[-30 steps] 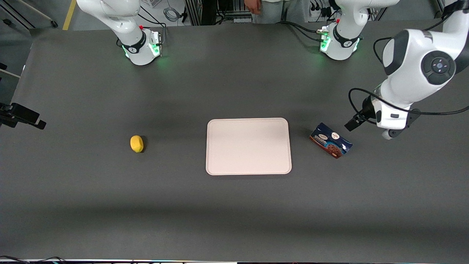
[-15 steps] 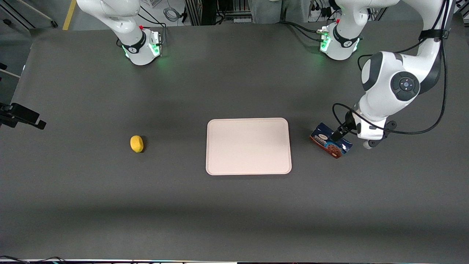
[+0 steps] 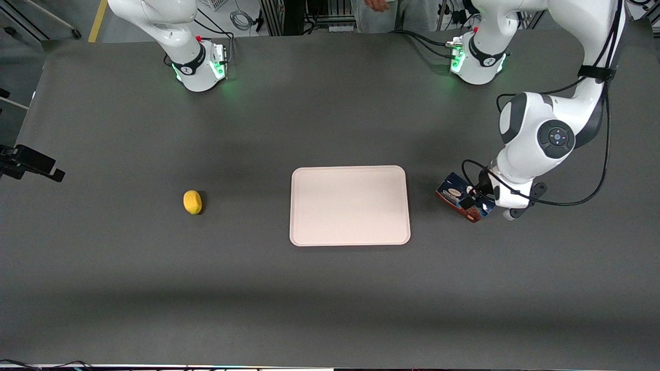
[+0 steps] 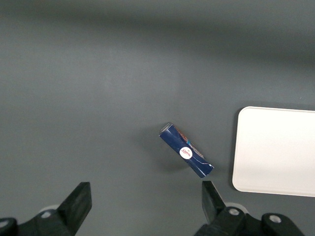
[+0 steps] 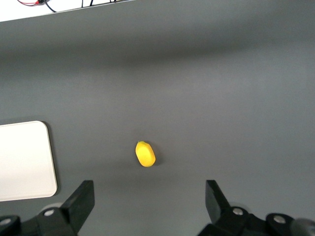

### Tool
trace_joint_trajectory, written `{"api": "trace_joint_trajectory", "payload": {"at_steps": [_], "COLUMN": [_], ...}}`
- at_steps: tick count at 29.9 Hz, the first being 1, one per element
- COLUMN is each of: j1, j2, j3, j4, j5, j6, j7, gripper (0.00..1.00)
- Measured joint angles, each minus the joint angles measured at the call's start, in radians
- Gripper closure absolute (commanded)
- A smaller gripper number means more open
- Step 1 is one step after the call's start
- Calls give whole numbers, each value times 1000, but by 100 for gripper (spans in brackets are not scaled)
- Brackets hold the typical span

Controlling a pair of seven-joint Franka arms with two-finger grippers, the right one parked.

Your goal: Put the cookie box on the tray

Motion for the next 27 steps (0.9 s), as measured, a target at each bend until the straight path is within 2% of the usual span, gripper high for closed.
{"api": "trace_joint_trajectory", "payload": {"at_steps": [5, 9, 19, 27], "j1": [-1, -3, -14, -21], "j2": [15, 45, 152, 224], "j3": [-53, -125, -244, -272], "j4": [1, 1, -25, -115], "j5": [-14, -20, -14, 66], "j6": [6, 45, 207, 338], "j7": [166, 207, 136, 40], "gripper": [80, 81, 81, 81]}}
